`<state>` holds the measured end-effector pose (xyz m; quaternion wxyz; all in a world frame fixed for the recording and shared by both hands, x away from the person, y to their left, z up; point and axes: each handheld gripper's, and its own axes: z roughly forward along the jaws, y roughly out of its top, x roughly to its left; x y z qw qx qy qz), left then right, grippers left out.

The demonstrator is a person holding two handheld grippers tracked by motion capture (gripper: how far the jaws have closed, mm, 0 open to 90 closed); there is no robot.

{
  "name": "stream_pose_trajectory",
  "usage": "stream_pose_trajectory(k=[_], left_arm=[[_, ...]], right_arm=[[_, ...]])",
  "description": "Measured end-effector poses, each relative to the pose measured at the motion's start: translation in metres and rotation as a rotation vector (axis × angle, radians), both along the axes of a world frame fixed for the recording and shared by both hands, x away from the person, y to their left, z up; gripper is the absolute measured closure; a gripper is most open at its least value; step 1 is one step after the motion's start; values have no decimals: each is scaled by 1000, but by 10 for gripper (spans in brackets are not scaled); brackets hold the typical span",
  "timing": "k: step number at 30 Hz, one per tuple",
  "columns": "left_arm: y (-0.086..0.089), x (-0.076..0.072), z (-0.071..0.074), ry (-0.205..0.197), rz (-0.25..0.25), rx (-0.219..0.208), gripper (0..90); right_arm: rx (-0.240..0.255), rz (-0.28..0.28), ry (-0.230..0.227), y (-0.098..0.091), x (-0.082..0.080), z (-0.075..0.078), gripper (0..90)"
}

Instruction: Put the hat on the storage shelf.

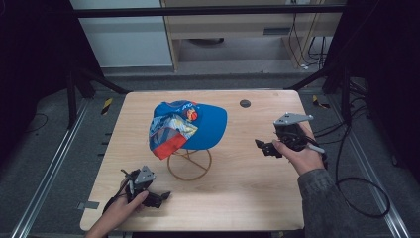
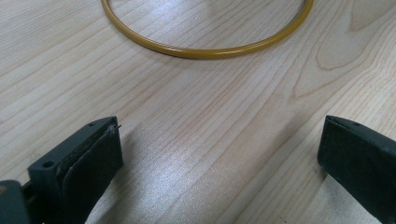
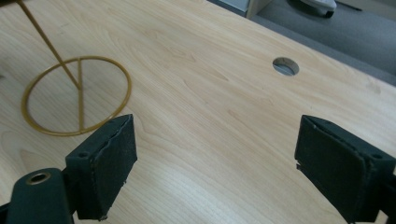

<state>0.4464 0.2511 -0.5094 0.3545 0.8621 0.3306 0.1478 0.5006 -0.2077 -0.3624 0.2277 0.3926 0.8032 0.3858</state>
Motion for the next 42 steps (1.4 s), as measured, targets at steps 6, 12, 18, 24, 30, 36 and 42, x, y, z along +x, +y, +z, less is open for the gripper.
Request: stream_pose_trajectory(k=[6,12,18,24,30,36,42], left_arm=[[0,0,0,0,0,0,0],[0,0,0,0,0,0,0],[0,0,0,0,0,0,0],[0,0,0,1,0,-1,0],[0,0,0,0,0,0,0],[0,0,0,0,0,-1,0],[0,0,0,0,0,0,0]], right_arm=[[7,-15,24,-3,1,-24,130],[12,-25,32,-4,-1,-41,125],[21,-41,81,-2,0,-72,123],[39,-61,119,0,2,-98,121],[29,-107,167,2,4,-128,108],[0,-131,173,5,1,-143,99],[-7,-156,117,9,-4,-149,74]])
